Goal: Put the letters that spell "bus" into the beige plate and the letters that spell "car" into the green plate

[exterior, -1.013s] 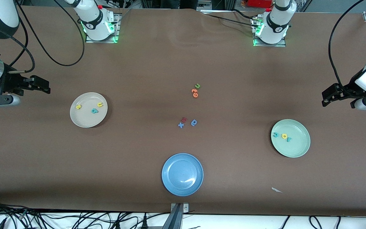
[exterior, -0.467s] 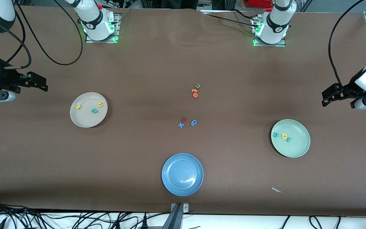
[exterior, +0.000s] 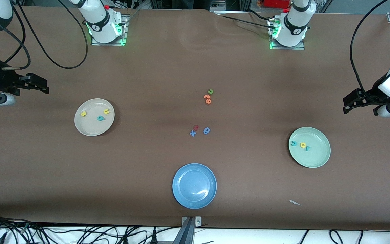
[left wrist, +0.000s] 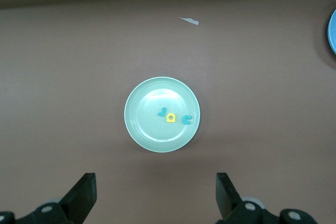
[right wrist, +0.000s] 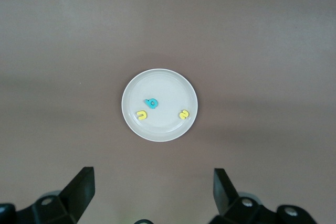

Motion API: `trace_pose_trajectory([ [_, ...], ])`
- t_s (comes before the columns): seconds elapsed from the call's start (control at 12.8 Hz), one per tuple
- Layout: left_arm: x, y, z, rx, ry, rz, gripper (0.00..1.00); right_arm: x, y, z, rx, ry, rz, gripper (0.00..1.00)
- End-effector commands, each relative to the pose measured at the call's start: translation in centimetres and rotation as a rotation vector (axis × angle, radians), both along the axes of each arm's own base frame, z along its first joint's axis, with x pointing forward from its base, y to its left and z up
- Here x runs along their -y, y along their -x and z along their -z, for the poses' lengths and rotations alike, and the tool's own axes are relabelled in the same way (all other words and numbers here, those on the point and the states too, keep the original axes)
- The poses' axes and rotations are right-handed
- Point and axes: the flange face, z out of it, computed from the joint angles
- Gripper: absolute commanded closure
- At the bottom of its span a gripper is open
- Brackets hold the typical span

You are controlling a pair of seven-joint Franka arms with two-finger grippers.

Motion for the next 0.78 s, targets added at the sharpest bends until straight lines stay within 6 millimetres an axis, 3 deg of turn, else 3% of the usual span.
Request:
trace_pose_trajectory([
  [0.0, 0.06, 0.14, -0.28, -0.006, 0.019, -0.004, 0.00, 0.30, 0.35, -0.98, -0.001, -0.001, -0.011, 0.00],
  [0.23, 0.16, 0.10, -0.19, -0.007, 0.021, -0.002, 0.00, 0.65, 0.25, -1.91, 0.019, -0.001, -0.002, 0.00],
  [0.7, 0.06, 0.12, -0.18, -0.009, 0.020, -0.005, 0.00, 0.63, 0.47, -1.83, 0.001, 0.028, -0.005, 0.00],
])
